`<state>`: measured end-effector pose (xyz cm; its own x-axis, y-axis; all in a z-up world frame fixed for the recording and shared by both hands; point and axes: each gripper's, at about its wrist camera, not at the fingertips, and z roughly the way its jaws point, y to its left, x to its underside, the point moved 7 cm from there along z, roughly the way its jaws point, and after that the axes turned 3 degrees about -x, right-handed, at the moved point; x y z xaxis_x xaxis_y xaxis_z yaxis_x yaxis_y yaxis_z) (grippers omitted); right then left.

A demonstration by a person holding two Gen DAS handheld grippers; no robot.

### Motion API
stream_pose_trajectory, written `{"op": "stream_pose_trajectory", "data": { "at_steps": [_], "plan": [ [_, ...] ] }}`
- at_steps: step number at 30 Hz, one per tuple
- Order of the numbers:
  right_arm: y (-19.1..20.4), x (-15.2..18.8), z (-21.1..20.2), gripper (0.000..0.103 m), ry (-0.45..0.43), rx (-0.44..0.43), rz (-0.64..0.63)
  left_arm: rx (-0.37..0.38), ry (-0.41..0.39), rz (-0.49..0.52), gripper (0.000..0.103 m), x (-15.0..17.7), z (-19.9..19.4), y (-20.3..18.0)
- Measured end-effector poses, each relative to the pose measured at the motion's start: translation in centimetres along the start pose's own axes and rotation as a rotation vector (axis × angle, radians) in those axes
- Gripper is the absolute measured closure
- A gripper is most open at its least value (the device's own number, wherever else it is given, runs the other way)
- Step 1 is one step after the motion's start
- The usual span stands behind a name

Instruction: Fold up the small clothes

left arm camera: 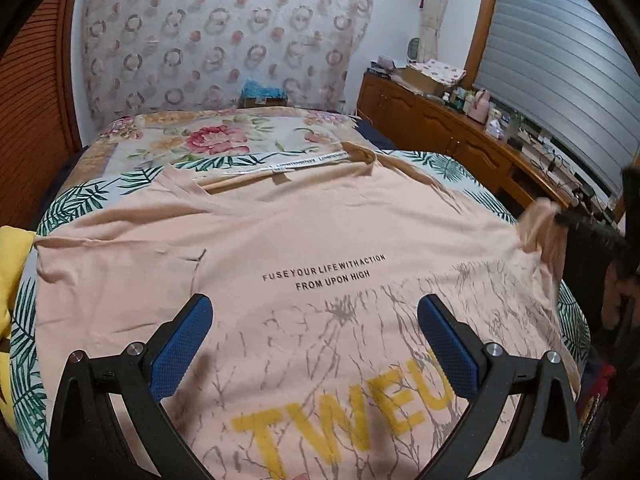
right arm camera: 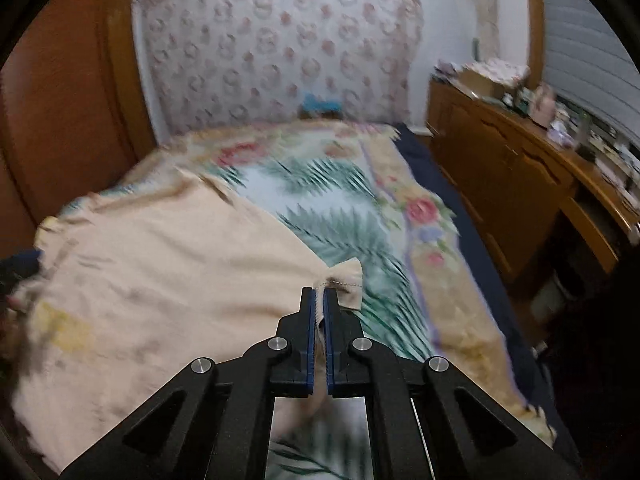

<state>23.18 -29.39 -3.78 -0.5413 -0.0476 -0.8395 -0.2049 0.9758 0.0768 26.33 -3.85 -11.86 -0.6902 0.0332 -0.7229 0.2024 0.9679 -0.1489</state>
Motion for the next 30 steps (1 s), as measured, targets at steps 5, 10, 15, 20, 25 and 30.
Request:
{"op": "stream_pose_trajectory", "data": {
  "at_steps": [5,10,15,20,25,30],
  "plan": [
    [5.6,-3.1,-1.0,0.1,-0.058,-0.151,-0.075,-0.008,-0.004,0.001,0.0,0.1,-0.6,-0.2],
    [11.8,-4.4,0.2,0.099,-0.044,-0.323,-0.127,-0.026,-0.006,-0.014,0.0,0.3,-0.9,0.4],
    [12.6,-3.8,1.1,0.085,-0.017,-0.316,-0.168,-0.043,-0.011,0.001,0.0,0.6,-1.6,0.8],
    [9.1,-2.1,0.6,0.07,0.031,-0.237,-0.12,-0.045,-0.006,0.008,0.0,0.9,-1.6,0.8],
    [6.0,1.0,0.2,0.062,0.109,-0.168,-0.067,-0.024,0.028,0.032,0.0,1.5,-0.8,-0.5],
    [6.1,3.9,-0.6,0.062,0.183,-0.196,-0.023,-0.009,0.051,0.068,0.0,2.0,-0.4,-2.2]
  ]
}}
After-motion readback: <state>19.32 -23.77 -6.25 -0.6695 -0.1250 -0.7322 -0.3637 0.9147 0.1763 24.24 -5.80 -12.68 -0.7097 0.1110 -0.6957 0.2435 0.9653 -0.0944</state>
